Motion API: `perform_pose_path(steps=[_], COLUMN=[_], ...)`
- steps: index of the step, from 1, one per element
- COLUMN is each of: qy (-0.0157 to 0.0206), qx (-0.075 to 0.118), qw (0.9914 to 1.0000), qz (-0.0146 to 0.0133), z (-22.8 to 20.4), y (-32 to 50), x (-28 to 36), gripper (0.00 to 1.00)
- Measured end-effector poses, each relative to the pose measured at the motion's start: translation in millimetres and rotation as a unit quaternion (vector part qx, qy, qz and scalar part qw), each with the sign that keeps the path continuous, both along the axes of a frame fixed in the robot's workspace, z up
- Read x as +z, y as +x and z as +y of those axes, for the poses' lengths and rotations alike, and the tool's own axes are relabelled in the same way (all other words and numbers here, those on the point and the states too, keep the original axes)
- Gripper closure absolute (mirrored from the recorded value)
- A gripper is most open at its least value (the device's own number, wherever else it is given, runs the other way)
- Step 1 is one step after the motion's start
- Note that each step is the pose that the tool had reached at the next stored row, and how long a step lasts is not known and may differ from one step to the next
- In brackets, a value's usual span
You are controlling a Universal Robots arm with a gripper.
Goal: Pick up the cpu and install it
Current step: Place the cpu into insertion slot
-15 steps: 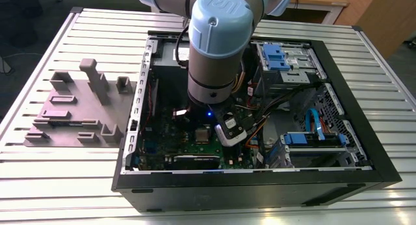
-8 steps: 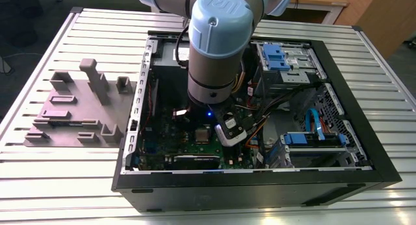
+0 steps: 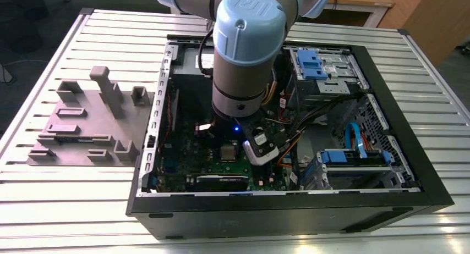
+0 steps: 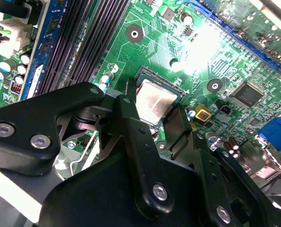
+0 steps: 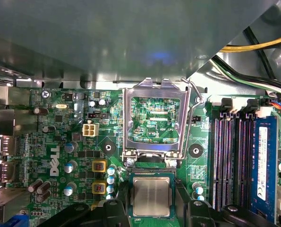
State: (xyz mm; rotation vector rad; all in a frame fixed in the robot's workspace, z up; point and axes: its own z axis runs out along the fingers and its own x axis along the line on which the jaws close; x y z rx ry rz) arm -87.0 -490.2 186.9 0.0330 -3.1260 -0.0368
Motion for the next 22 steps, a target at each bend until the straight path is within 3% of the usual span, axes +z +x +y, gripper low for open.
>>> perform_pose_path(steps=[22], qy=[0.0001], qx=[0.000], qw=[1.00000], qz=[0.0000], z=[0.0], y=[0.0], x=[-0.5], gripper=[0.53])
